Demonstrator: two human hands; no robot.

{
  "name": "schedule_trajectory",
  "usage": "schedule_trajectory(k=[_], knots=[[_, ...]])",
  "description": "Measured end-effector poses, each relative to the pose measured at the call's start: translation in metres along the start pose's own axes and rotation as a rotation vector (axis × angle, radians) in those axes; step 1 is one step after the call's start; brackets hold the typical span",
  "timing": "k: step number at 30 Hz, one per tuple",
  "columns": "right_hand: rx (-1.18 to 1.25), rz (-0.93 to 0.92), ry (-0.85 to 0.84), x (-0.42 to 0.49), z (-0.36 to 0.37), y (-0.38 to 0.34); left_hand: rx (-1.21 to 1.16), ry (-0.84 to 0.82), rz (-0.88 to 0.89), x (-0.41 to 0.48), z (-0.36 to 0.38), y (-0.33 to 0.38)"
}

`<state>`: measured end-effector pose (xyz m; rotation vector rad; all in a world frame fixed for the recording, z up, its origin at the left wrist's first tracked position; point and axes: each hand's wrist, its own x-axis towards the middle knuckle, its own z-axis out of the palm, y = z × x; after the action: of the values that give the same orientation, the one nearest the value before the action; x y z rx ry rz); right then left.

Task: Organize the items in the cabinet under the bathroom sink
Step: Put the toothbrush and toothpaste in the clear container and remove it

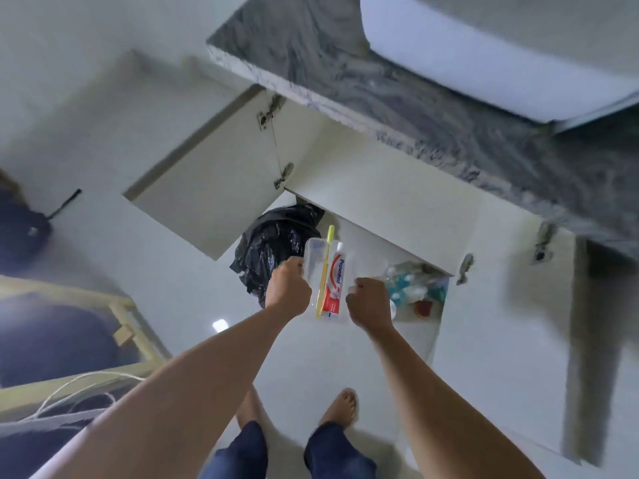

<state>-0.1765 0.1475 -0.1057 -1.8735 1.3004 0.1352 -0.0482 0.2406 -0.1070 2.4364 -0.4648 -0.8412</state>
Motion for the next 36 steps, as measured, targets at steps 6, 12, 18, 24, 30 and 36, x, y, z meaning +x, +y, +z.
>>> schedule_trajectory(k=[6,12,18,24,30,36], knots=[[0.069,-0.115,0.005,-0.069,-0.078,-0.095,-0.211,0.126,0.046,-0.052,-0.095,0.055],[0.1,-0.129,0.056,-0.048,-0.108,-0.187,-0.342,0.246,0.108,-0.028,-0.174,0.085],[0.551,0.017,0.13,0.012,-0.111,-0.28,-0.436,0.168,0.149,0.066,-0.242,0.116],[0.649,0.011,0.164,0.087,-0.103,-0.343,-0.505,0.034,0.177,0.158,-0.294,0.143],[0.542,-0.005,0.256,0.147,-0.096,-0.377,-0.482,0.043,0.236,0.227,-0.314,0.167],[0.433,-0.04,0.291,0.192,-0.094,-0.388,-0.516,-0.018,0.205,0.272,-0.321,0.189]])
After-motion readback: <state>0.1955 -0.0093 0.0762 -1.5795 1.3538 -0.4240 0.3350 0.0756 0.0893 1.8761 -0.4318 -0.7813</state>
